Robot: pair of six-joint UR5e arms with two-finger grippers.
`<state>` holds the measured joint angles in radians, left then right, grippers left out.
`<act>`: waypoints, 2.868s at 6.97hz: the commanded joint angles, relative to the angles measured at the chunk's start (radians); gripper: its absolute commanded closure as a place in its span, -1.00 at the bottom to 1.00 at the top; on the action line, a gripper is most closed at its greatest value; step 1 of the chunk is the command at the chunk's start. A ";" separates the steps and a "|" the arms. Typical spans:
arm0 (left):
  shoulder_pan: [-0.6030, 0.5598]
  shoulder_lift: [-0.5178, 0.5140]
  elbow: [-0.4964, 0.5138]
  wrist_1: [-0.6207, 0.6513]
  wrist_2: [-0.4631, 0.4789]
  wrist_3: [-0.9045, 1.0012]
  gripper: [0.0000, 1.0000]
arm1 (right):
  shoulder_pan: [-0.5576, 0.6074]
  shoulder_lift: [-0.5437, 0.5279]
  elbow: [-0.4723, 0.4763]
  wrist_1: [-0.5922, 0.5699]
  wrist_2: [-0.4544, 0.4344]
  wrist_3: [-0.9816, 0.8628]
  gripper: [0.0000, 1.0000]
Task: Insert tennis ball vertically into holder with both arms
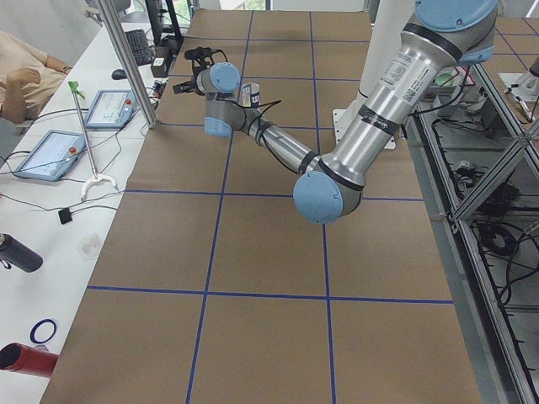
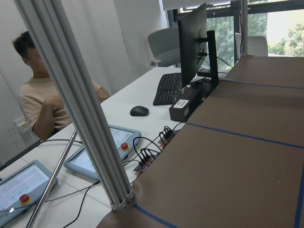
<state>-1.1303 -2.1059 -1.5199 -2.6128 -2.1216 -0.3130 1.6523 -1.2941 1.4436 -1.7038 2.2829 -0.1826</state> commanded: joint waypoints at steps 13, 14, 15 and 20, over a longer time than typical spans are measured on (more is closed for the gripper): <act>-0.491 0.516 0.038 0.879 -0.058 0.469 -0.99 | 0.024 -0.215 0.014 0.035 0.007 -0.061 -1.00; -0.491 0.615 -0.047 0.870 -0.149 0.463 -0.98 | 0.024 -0.215 0.012 0.035 0.004 -0.061 -1.00; -0.491 0.694 -0.116 0.870 -0.152 0.465 -0.99 | 0.024 -0.217 0.014 0.035 0.006 -0.061 -1.00; -0.482 0.704 -0.114 0.862 -0.169 0.469 -0.99 | 0.023 -0.217 0.001 0.035 0.007 -0.066 -1.00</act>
<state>-1.6149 -1.4012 -1.6352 -1.7481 -2.2898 0.1559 1.6754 -1.5110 1.4492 -1.6690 2.2902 -0.2471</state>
